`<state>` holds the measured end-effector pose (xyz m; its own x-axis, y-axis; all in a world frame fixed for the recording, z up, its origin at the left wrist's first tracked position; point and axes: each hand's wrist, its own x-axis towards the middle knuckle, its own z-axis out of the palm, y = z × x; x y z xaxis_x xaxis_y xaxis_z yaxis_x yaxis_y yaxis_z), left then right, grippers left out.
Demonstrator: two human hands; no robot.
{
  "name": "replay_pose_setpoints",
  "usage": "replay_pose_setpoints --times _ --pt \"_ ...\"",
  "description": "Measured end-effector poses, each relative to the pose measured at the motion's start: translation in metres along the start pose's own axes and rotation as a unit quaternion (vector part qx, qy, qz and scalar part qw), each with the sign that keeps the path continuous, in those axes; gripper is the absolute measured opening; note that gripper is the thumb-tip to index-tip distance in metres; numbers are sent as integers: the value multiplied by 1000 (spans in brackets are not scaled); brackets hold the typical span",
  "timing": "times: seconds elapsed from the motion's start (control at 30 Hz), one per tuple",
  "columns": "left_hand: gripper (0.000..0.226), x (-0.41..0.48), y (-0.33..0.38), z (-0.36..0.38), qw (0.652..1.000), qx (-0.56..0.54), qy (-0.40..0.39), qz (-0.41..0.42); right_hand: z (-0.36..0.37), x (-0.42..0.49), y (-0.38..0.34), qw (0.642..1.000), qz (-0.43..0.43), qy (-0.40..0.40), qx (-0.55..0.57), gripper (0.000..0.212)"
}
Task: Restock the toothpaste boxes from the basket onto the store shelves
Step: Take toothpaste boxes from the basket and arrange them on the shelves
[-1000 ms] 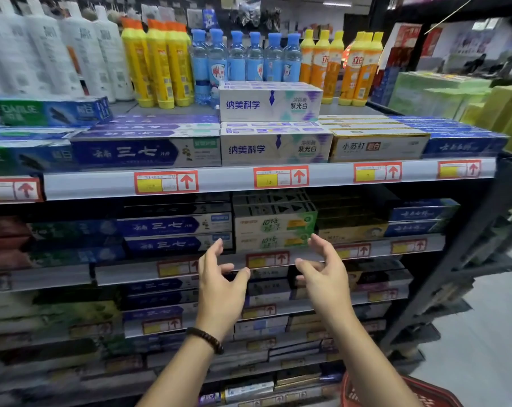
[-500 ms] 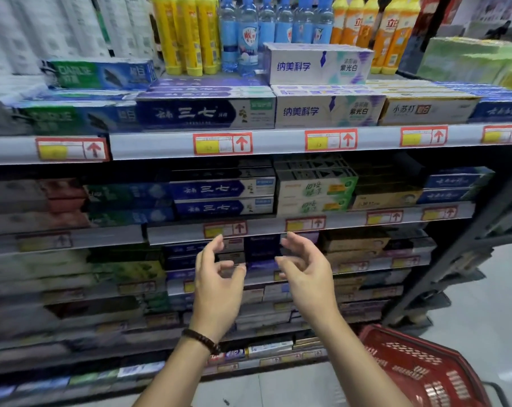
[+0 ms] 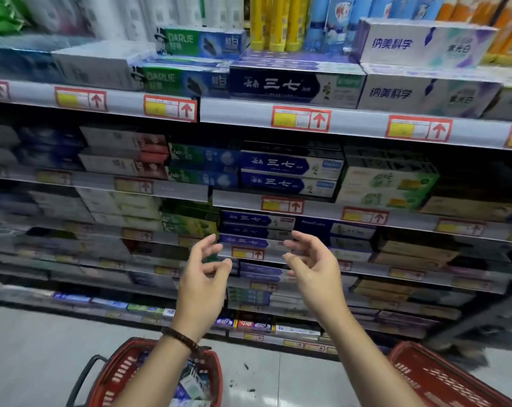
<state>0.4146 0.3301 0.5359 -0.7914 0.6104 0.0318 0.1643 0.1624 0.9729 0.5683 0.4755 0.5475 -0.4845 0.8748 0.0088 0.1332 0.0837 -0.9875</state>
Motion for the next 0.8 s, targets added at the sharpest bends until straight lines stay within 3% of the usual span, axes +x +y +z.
replay_pose_setpoints --times 0.57,0.8 --pt "35 -96 -53 -94 982 21 159 -103 80 -58 37 974 41 -221 22 35" --pt "32 -104 -81 -139 976 13 172 -134 129 -76 41 968 39 -247 -3 34"
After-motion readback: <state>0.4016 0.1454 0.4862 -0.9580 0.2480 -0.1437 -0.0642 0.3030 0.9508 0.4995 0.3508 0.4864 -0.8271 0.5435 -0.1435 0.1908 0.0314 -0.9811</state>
